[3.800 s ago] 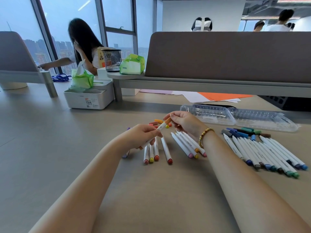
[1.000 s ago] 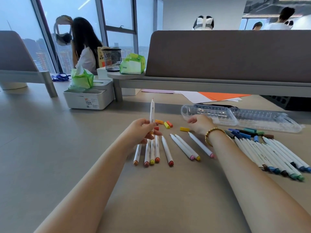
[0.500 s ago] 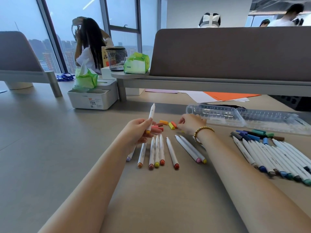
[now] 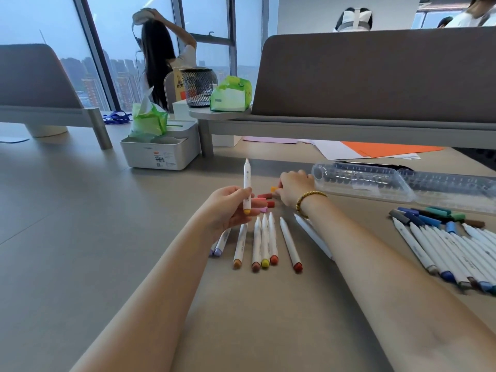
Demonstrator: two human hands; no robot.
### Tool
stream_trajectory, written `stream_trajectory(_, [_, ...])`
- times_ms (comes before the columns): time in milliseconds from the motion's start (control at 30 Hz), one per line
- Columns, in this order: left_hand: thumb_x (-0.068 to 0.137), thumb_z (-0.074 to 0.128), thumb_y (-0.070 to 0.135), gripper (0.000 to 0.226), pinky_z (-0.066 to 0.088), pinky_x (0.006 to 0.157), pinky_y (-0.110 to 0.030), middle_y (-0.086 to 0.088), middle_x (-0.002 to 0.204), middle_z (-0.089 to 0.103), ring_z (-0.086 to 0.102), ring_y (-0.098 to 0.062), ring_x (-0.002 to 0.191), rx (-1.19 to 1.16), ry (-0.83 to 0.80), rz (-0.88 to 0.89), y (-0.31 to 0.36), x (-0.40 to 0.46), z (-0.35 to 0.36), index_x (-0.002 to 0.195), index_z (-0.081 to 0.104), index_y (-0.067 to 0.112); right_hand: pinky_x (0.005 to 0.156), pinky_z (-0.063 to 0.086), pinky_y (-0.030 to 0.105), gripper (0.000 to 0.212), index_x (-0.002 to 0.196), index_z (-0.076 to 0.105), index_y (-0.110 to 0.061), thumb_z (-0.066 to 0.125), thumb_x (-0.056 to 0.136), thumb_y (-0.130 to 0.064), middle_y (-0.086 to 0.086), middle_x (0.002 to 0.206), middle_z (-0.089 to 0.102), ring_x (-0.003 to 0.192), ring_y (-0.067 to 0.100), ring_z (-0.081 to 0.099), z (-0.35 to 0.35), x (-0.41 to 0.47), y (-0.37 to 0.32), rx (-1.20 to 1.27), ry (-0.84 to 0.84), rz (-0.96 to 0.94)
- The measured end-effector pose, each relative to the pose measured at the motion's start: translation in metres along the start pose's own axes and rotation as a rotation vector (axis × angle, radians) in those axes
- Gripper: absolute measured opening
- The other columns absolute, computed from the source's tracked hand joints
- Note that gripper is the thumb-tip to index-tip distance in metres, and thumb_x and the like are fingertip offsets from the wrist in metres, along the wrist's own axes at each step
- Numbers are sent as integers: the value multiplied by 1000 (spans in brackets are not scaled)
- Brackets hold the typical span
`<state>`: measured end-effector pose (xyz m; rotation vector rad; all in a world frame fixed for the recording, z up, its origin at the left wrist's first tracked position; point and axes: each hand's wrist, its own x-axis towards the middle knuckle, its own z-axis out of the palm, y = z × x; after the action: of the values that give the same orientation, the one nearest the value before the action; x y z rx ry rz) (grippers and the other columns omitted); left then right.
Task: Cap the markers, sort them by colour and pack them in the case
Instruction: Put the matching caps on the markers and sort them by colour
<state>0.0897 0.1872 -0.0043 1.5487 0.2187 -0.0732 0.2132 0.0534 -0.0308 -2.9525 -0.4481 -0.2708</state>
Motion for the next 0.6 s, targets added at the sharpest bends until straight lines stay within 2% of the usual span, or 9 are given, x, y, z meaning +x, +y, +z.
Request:
stream_trajectory(67, [98,45,21,17,48,43,-14,0,58,64,55,-5,43,72,6,19,0,-2,2,95,53,6,92,40,37,20,110,53,-13,48,97,-27,9,109,61,105,26,52,-7,-9,2,272,47,42])
stream_trajectory(133, [100,40,20,17,35,37,-14,2,55,46,38,-5,39,131,-11,31,1,-3,4,96,50,7,79,46,27,11,103,53,-13,48,97,-21,4,95,63,90,17,57,-17,-19,6,669,34,57])
stream_trajectory(200, [100,38,25,21,28,36,-14,4,56,38,30,-5,41,201,-39,34,2,-6,8,95,51,9,64,43,19,13,101,56,-11,44,99,-16,0,82,57,74,10,51,-28,-32,11,997,3,62])
stream_trajectory(333, [99,36,40,37,25,38,-16,3,55,37,28,-8,44,360,-33,55,3,-13,20,87,57,12,52,37,19,27,88,60,-10,36,101,-9,1,66,48,58,10,40,-36,-51,30,1589,-58,119])
stream_trajectory(400, [99,36,42,40,24,40,-18,3,55,37,27,-9,45,408,-51,58,1,-15,21,87,60,12,50,37,19,29,87,59,-10,34,101,-8,1,64,47,56,11,38,-37,-57,38,1687,-58,140])
stream_trajectory(600, [98,37,43,40,25,42,-18,4,53,37,27,-7,44,459,-110,-8,-2,-16,20,84,60,13,56,37,23,26,92,61,-9,36,101,-9,3,69,47,61,12,41,-34,-65,48,1647,-47,171])
